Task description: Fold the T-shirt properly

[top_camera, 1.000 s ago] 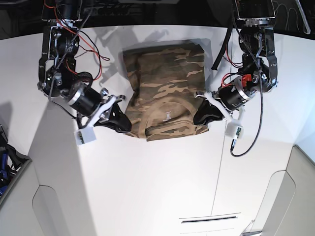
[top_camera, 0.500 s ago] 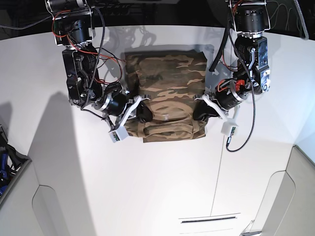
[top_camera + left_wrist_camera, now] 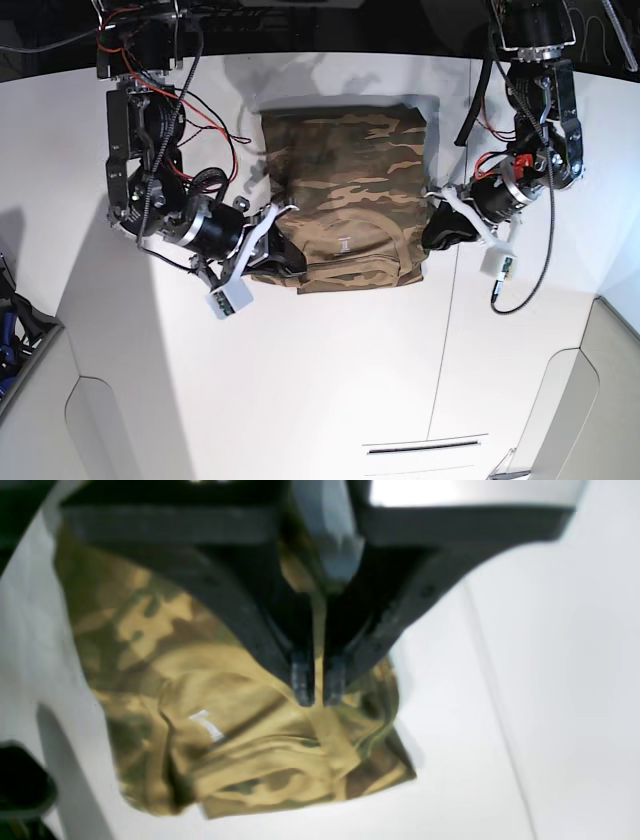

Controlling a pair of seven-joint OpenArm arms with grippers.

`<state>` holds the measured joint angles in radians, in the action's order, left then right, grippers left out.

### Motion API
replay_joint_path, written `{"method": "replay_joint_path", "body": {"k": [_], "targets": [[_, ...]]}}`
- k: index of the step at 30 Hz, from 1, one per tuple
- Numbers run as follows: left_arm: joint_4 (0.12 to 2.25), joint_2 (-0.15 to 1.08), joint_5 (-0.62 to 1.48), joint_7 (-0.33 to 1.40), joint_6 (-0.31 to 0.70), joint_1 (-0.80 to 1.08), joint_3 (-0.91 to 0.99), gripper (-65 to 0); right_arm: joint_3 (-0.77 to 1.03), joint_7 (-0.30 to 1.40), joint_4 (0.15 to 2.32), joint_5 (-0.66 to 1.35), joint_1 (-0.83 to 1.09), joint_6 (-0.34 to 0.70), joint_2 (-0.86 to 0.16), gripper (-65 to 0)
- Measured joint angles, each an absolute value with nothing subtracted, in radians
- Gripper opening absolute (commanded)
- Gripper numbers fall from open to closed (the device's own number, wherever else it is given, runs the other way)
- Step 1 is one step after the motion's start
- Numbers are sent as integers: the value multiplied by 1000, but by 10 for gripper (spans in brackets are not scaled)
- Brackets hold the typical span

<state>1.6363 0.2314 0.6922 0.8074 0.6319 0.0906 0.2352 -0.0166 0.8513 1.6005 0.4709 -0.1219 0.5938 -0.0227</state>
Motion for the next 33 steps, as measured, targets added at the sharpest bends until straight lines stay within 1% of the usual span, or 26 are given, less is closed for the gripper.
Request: {"method": "replay_joint_path", "body": {"k": [4, 8, 12, 16, 19, 24, 25, 28, 33], "targets": [[1771, 260, 716, 836, 636, 198, 283, -607, 27, 859, 1689, 530, -18, 592, -70, -650], [1858, 289, 727, 837, 636, 312, 352, -607, 93, 889, 1777, 579, 77, 590, -139, -650], [1879, 333, 752, 839, 636, 421, 404, -607, 146, 916, 1836, 634, 173, 592, -205, -650], [1879, 361, 758, 883, 636, 500, 444, -607, 220, 942, 1861, 660, 278, 592, -273, -650], [1880, 362, 834, 880, 637, 565, 492, -607, 286, 938, 1867, 707, 363, 592, -313, -650], [1880, 354, 884, 912, 639, 689, 553, -607, 340, 946, 1865, 779, 503, 592, -367, -650], [1880, 344, 882, 918, 658, 710, 562, -607, 340, 954, 1865, 801, 518, 592, -383, -650], [1880, 302, 881, 934, 664, 778, 574, -607, 341, 1027, 1868, 883, 547, 595, -430, -650], [1880, 238, 833, 935, 682, 871, 573, -607, 340, 1062, 1868, 893, 638, 595, -474, -650]]}}
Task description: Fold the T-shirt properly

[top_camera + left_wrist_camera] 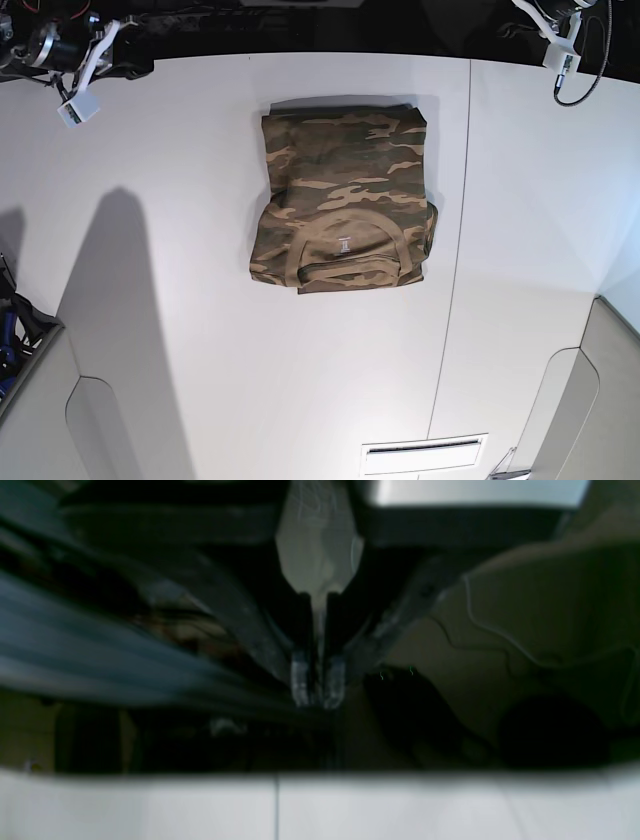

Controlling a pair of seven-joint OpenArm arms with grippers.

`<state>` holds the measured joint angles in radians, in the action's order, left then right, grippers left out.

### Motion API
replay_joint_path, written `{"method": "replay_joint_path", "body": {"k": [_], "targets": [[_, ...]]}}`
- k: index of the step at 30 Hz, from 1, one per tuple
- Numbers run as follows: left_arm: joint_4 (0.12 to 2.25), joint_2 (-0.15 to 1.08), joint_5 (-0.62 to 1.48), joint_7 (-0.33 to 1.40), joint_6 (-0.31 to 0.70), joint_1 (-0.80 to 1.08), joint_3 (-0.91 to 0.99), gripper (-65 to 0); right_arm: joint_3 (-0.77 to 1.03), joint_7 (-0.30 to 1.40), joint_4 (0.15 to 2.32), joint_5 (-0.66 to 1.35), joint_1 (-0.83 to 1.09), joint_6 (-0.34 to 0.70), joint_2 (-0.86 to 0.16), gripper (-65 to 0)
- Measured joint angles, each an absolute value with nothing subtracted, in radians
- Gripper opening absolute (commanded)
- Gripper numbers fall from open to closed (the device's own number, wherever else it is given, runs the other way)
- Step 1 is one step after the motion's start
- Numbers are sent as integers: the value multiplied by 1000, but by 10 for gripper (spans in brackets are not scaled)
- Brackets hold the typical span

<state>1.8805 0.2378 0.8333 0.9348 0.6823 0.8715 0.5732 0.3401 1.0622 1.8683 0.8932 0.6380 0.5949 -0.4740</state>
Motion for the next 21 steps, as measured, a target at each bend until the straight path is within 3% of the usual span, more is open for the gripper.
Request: {"method": "replay_joint_path", "body": {"k": [11, 14, 19, 21], "targets": [[1835, 318, 719, 915, 686, 1051, 439, -607, 298, 1059, 1839, 905, 883, 595, -470, -650], [1740, 360, 645, 906, 686, 1051, 327, -607, 213, 1059, 1807, 876, 920, 595, -468, -650], [1561, 405, 436, 675, 688, 1031, 139, -607, 28, 1038, 1671, 716, 922, 596, -468, -650], [1486, 405, 397, 692, 685, 983, 63, -607, -31, 987, 1597, 650, 908, 580, -468, -650]]}}
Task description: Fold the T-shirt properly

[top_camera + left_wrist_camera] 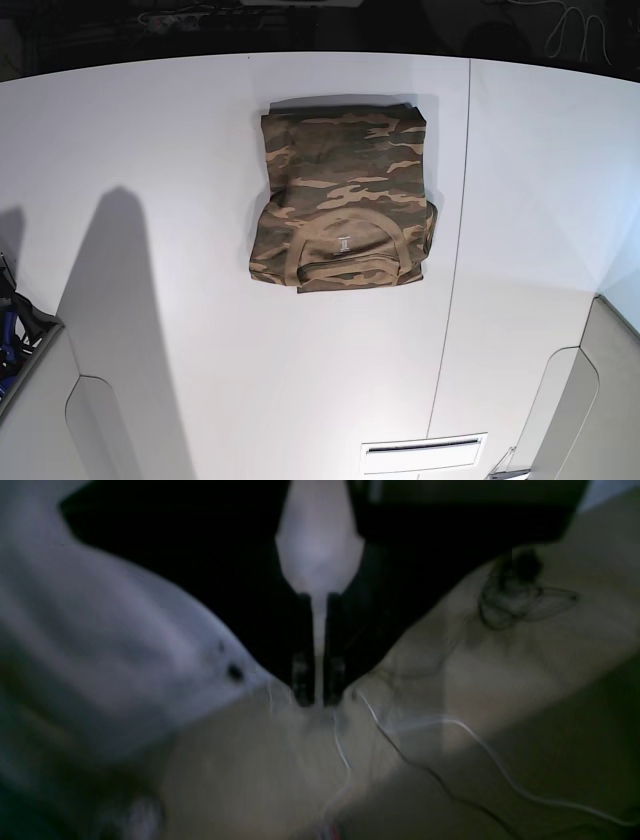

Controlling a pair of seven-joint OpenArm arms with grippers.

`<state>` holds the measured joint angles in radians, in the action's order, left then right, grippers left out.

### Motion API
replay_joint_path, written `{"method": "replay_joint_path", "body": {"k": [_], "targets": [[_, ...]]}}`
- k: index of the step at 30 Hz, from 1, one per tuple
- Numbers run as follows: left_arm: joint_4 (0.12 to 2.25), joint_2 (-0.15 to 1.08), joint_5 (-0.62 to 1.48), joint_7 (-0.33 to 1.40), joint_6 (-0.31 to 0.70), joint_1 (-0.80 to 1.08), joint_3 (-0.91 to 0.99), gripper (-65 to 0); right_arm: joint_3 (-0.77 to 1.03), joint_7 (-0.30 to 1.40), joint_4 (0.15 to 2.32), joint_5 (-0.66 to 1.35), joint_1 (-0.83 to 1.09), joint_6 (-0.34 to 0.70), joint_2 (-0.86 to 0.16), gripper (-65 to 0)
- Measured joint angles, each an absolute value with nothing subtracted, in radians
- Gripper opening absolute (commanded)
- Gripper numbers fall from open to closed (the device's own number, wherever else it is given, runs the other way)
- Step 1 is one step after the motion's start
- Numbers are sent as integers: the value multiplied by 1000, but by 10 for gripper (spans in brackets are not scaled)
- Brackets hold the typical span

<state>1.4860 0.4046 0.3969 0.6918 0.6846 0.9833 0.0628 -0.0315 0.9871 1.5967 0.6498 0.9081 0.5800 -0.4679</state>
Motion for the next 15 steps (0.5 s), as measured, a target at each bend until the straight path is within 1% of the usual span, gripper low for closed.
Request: {"method": "replay_joint_path", "body": {"k": [3, 8, 10, 12, 15], "targets": [[1367, 399, 392, 775, 553, 874, -56, -607, -110, 963, 1483, 563, 851, 570, -467, -650], [1153, 402, 350, 758, 431, 711, -206, -607, -197, 957, 1292, 515, 704, 536, -464, -650], [1062, 395, 345, 757, 396, 647, -257, -607, -216, 955, 1216, 511, 629, 527, -463, -650], [980, 370, 340, 747, 389, 581, -278, -607, -218, 950, 1145, 507, 552, 488, -458, -650], [870, 314, 344, 713, 389, 482, -277, -607, -219, 936, 1047, 506, 440, 488, -447, -650]]}}
